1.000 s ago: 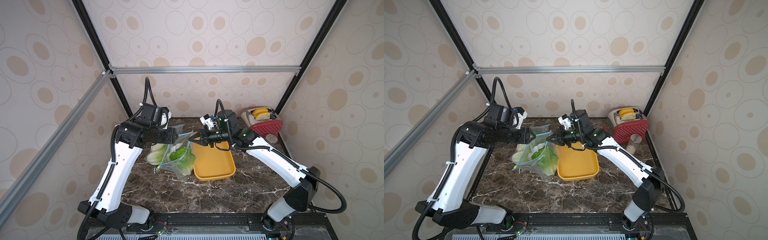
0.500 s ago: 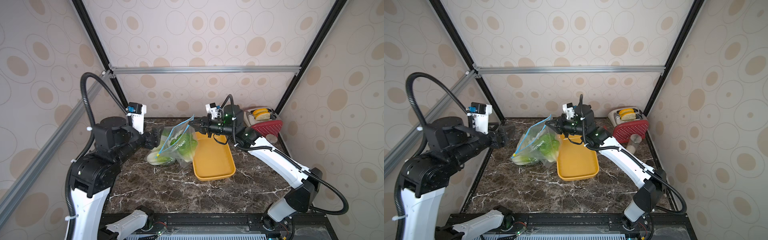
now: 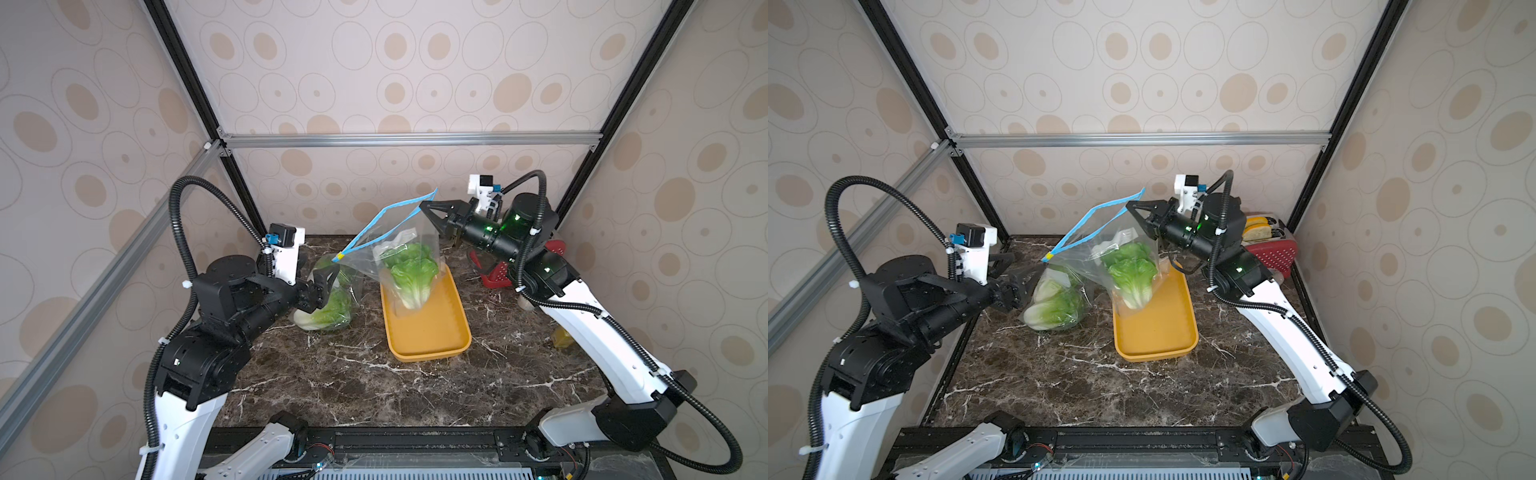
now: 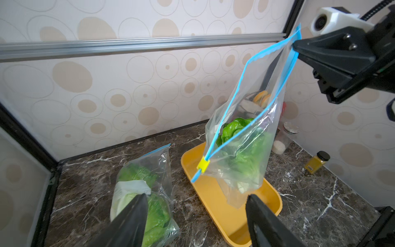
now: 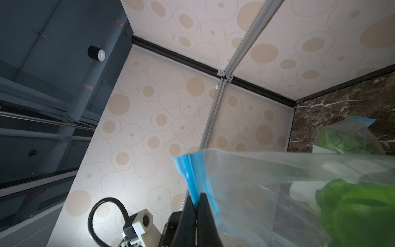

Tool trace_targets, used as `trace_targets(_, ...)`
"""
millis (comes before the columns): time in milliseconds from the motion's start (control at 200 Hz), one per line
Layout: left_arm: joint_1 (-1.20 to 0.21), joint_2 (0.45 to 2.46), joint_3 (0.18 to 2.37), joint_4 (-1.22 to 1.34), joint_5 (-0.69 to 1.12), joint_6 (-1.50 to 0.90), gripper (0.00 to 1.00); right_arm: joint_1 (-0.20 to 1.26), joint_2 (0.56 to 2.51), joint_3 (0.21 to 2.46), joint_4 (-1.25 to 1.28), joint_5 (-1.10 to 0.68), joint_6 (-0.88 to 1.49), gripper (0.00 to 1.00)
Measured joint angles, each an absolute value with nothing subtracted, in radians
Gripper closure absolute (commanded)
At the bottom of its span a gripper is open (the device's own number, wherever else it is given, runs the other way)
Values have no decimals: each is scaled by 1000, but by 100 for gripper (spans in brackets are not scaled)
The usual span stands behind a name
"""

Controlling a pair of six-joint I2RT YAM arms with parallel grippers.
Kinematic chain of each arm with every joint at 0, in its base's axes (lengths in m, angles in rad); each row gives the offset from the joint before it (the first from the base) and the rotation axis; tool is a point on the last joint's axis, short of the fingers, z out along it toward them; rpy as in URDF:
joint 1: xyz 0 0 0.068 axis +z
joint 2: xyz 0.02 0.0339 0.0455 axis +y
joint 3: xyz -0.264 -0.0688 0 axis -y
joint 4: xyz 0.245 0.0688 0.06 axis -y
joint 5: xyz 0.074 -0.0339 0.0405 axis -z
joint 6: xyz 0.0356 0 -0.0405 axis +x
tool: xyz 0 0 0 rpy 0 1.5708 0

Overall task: Put the chinese cabbages into a zipper bag and zip it
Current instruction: Adjust the zipper food storage bag at the center of the board.

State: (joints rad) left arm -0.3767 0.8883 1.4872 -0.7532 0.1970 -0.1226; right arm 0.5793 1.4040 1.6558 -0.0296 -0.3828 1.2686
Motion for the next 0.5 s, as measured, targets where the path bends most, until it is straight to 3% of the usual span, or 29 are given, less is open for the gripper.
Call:
trace_targets(185, -376, 873, 1269, -521, 332, -131, 44, 537, 1388, 1653, -44, -397, 1285, 100)
trace_targets(501, -377, 984, 1029, -101, 500, -187, 52, 490, 1367, 1625, -39, -458, 1326, 100)
